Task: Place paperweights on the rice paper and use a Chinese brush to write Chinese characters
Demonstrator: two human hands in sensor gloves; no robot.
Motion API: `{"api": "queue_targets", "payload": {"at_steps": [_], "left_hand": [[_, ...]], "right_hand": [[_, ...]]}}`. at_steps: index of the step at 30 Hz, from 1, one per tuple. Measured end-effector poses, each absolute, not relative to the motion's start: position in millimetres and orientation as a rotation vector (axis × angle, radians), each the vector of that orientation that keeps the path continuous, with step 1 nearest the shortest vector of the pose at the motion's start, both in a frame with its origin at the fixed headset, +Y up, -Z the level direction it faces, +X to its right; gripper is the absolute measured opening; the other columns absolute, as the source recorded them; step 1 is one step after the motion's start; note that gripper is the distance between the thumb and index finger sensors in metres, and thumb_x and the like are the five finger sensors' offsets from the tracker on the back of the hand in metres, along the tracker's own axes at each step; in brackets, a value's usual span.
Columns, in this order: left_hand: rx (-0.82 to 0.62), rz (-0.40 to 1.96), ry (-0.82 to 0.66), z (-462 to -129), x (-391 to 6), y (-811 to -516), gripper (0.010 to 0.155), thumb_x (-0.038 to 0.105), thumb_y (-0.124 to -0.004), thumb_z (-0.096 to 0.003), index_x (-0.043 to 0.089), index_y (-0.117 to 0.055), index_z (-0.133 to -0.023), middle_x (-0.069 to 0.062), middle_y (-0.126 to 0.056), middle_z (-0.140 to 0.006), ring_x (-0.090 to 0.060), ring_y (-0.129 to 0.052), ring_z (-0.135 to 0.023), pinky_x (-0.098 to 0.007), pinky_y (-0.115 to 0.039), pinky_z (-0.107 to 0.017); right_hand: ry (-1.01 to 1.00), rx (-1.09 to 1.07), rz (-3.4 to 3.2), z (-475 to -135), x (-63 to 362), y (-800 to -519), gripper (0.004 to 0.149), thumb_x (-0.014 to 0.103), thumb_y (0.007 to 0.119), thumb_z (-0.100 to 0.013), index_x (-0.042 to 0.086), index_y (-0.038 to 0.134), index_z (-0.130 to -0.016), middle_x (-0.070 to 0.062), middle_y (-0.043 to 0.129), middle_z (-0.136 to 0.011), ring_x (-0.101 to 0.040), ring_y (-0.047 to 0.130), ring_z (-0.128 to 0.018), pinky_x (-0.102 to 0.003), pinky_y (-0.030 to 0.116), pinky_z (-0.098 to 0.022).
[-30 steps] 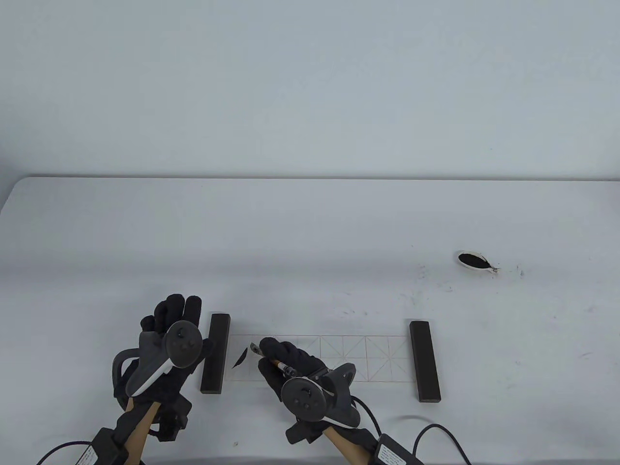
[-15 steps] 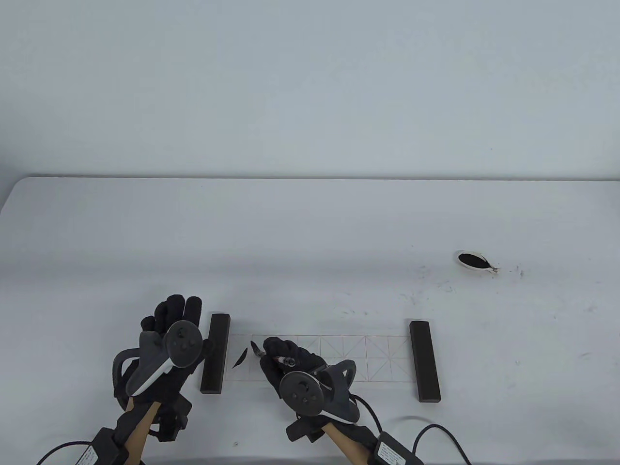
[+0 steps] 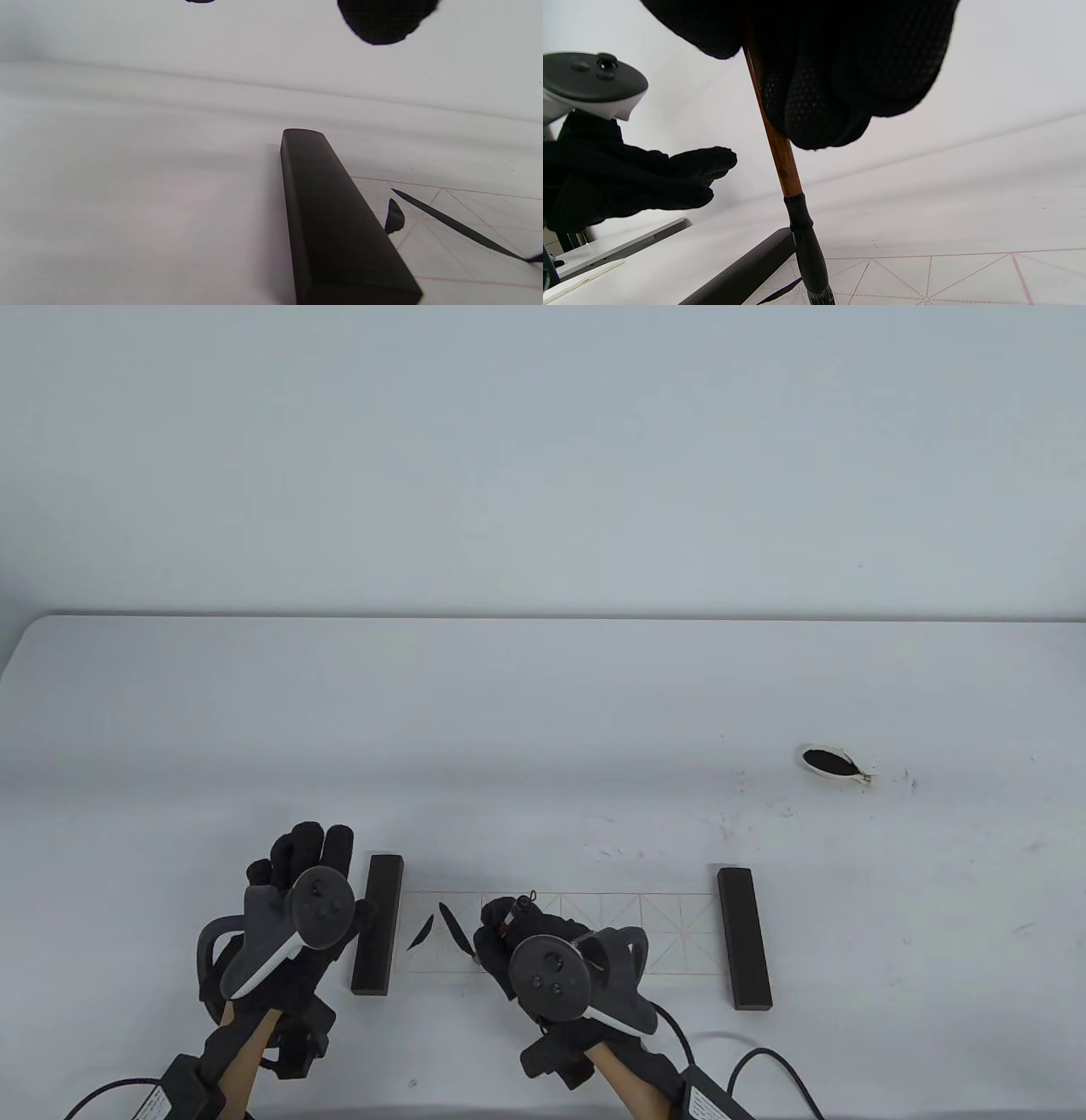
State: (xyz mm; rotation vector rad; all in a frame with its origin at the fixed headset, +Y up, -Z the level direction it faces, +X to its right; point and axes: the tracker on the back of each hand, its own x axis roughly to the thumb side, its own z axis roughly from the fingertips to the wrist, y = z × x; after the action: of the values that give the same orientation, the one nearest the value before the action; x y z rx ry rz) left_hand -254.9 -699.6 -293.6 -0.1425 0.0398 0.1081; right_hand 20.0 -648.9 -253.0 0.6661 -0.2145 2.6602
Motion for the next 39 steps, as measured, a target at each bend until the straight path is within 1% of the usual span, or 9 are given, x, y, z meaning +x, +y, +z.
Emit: {"api": "queue_targets", "payload": {"at_steps": [3, 6, 8, 11, 15, 25, 39], "left_hand": [[-0.143, 0.108, 0.04, -293.6, -254.9, -699.6, 0.085, 0.056, -0.058, -0.0546, 0.033, -0.007, -0.119, -0.009, -0.009, -0.129, -0.039, -0.018, -0.123, -0.053, -0.017, -0.088], [-0.148, 0.109, 0.041, -293.3, -254.8, -699.4, 0.085, 0.056, -0.058, -0.0546, 0.033, -0.007, -0.119, -0.009, -0.009, -0.129, -0.039, -0.018, -0.123, -0.053, -0.017, -0.088], [-0.145, 0.109, 0.041, -293.1, -254.8, -698.9, 0.085, 0.056, -0.058, -0.0546, 0.033, -0.007, -0.119, -0.009, -0.009, -0.129, -0.039, -0.019, -0.123, -0.053, -0.017, -0.088], [-0.141, 0.109, 0.042, -292.9, -255.2, -698.7, 0.085, 0.056, -0.058, -0.0545, 0.033, -0.007, -0.119, -0.009, -0.009, -0.129, -0.039, -0.019, -0.123, -0.053, -0.017, -0.088], [-0.147, 0.112, 0.048, -293.0, -255.7, -699.1, 0.085, 0.056, -0.058, -0.0546, 0.033, -0.007, -0.119, -0.009, -0.009, -0.129, -0.039, -0.018, -0.123, -0.053, -0.017, -0.088], [-0.151, 0.108, 0.046, -293.6, -255.5, -699.1, 0.085, 0.056, -0.058, -0.0545, 0.033, -0.007, -0.119, -0.009, -0.009, -0.129, -0.039, -0.019, -0.123, -0.054, -0.017, -0.088], [-0.15, 0.109, 0.046, -293.7, -255.5, -699.1, 0.085, 0.056, -0.058, -0.0545, 0.033, -0.007, -0.119, -0.009, -0.009, -0.129, -0.039, -0.019, -0.123, -0.054, -0.017, -0.088]], "right_hand": [[-0.208, 0.643, 2.63, -249.2, 36.0, -631.3, 0.043, 0.039, 0.067, -0.061, 0.007, 0.075, -0.09, -0.014, 0.092, -0.073, -0.024, 0.098, -0.053, -0.034, 0.085, -0.038], [-0.245, 0.623, 2.622, -247.5, 51.8, -627.0, 0.045, 0.039, 0.067, -0.062, 0.006, 0.07, -0.093, -0.016, 0.089, -0.077, -0.026, 0.097, -0.057, -0.035, 0.084, -0.04], [-0.275, 0.606, 2.639, -249.0, 60.6, -634.5, 0.046, 0.038, 0.067, -0.062, 0.006, 0.068, -0.094, -0.016, 0.088, -0.08, -0.025, 0.096, -0.059, -0.035, 0.084, -0.042], [-0.405, 0.558, 2.593, -252.5, 70.5, -654.3, 0.046, 0.038, 0.067, -0.061, 0.006, 0.068, -0.093, -0.015, 0.089, -0.079, -0.024, 0.097, -0.058, -0.034, 0.085, -0.041], [-0.437, 0.554, 2.604, -257.4, 74.1, -668.5, 0.045, 0.037, 0.068, -0.06, 0.006, 0.07, -0.093, -0.015, 0.091, -0.077, -0.023, 0.098, -0.057, -0.033, 0.086, -0.04], [-0.385, 0.566, 2.635, -262.4, 67.2, -681.0, 0.047, 0.036, 0.067, -0.06, 0.005, 0.068, -0.095, -0.015, 0.089, -0.081, -0.024, 0.097, -0.061, -0.035, 0.085, -0.042], [-0.346, 0.571, 2.632, -262.7, 66.3, -683.0, 0.048, 0.036, 0.065, -0.061, 0.004, 0.066, -0.097, -0.017, 0.087, -0.083, -0.026, 0.096, -0.063, -0.036, 0.085, -0.044]]}}
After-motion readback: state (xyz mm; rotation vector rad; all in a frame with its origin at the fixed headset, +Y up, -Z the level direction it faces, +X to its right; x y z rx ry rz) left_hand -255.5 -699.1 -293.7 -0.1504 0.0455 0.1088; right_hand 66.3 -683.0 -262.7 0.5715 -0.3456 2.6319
